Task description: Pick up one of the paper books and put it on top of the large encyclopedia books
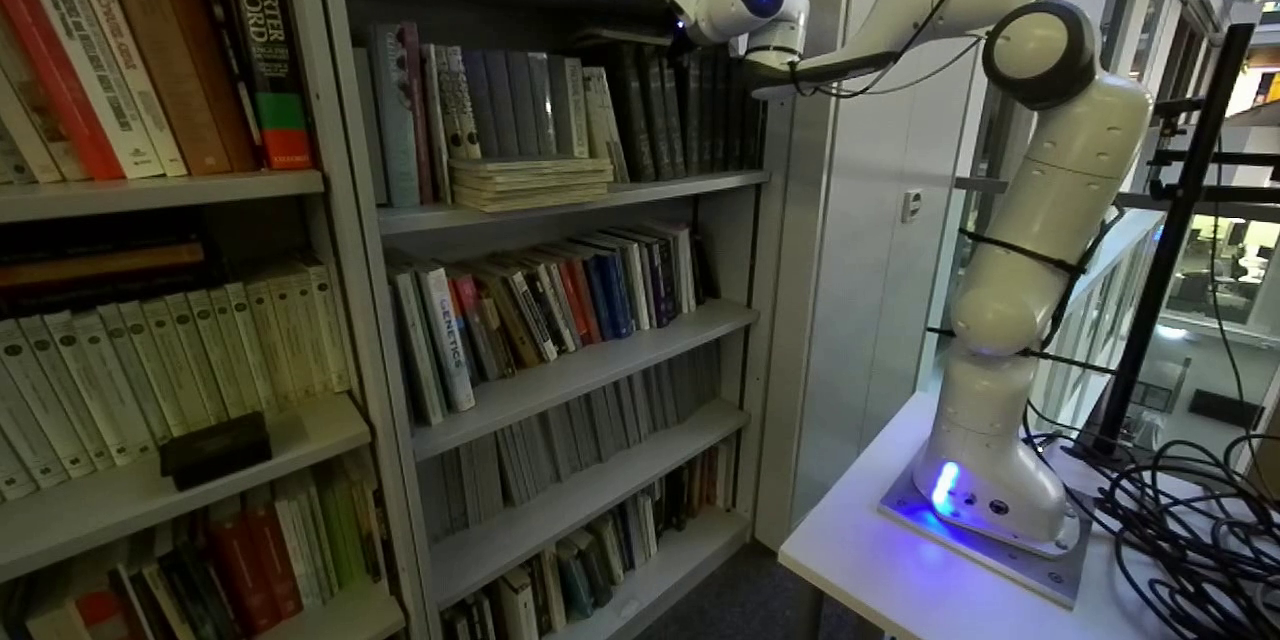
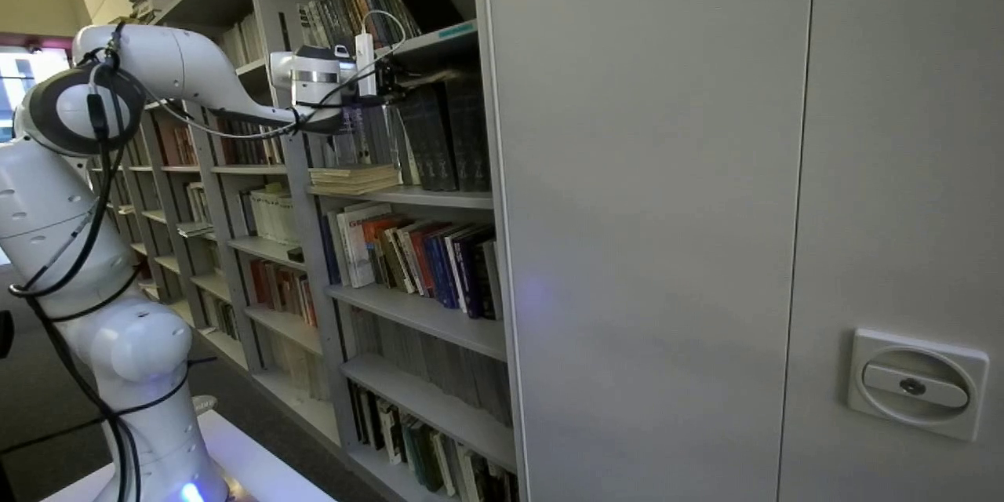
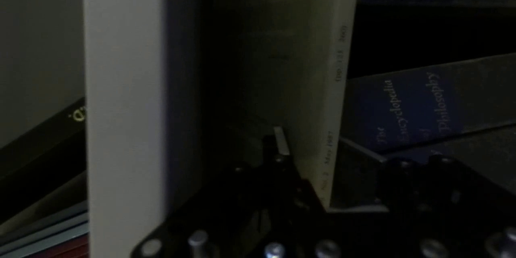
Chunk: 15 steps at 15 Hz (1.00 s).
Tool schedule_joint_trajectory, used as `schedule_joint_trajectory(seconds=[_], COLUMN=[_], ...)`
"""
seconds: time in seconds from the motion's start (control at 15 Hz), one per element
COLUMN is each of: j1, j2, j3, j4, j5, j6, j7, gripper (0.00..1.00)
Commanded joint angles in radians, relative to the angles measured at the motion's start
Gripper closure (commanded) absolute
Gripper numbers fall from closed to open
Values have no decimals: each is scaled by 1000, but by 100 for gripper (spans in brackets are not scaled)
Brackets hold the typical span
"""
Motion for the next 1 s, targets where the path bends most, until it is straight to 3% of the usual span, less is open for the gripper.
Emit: schedule_joint_trajectory(seconds=[0.0,0.13,0.93], j1=[-8,-9,-30], j2=[-52,-67,-38], j3=[24,28,90], j4=[69,56,110], j5=[-100,-124,-211], j6=[-34,-45,-216], j7=[59,74,93], gripper=[100,96,96])
